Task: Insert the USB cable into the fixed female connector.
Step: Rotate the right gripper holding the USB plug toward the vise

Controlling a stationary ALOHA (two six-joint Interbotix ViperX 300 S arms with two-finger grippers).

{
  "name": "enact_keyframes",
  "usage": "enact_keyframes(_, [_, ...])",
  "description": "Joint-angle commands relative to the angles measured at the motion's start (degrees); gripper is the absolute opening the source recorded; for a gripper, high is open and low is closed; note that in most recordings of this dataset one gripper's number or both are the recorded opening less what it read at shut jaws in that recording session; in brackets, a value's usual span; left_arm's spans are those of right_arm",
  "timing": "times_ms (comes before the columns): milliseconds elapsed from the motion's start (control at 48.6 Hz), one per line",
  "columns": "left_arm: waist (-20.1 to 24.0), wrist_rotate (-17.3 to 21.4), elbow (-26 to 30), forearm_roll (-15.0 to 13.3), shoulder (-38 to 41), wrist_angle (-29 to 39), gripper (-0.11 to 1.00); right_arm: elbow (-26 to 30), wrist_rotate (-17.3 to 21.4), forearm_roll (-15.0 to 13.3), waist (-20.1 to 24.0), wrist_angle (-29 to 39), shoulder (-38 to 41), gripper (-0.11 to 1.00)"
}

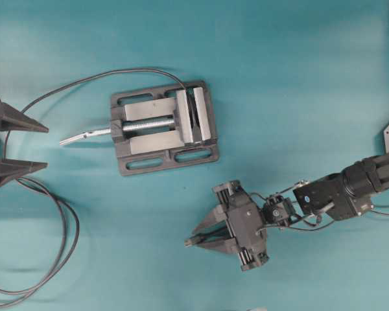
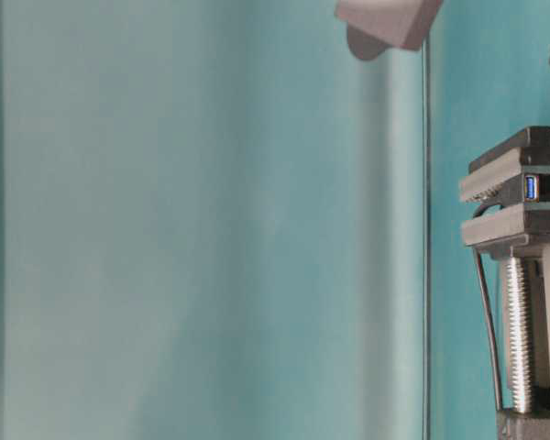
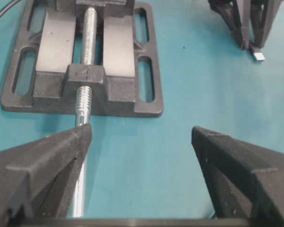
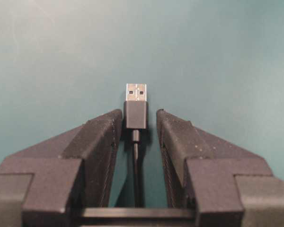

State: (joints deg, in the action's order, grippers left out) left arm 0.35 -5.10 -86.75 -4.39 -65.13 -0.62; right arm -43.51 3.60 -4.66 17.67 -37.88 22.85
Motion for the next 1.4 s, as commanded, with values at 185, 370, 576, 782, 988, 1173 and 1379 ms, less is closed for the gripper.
enact_keyframes(185, [0.2, -0.7, -0.8, 0.1, 0.4, -3.3, 0.99, -0.1, 1.0, -0.1, 0.8, -0.2, -0.4, 0.35])
enact_keyframes(370, [0.2, -0.5, -2.0, 0.1, 0.4, -5.8, 0.99, 0.7, 0.5, -0.3, 1.8, -0.2, 1.0, 0.28])
enact_keyframes(576, [0.2, -0.5, -2.4, 0.1, 0.4, -6.3, 0.99, 0.9, -1.0, -0.9, 2.7, -0.4, 1.3, 0.21])
enact_keyframes(782, [0.2, -0.5, -2.7, 0.1, 0.4, -7.0, 0.99, 1.8, -0.9, -0.9, 2.7, -0.3, 1.3, 0.21])
enact_keyframes(988, [0.2, -0.5, -2.9, 0.1, 0.4, -7.3, 0.99, 3.7, -0.7, -0.5, 2.5, -0.3, 1.3, 0.21])
enact_keyframes(1173, [0.2, -0.5, -2.8, 0.1, 0.4, -7.3, 0.99, 4.7, -0.5, 2.5, 2.2, -0.2, 1.3, 0.21])
enact_keyframes(1379, [0.2, -0.5, -2.8, 0.1, 0.4, -7.3, 0.99, 4.4, -0.9, 9.2, 1.3, -3.5, 1.4, 0.21])
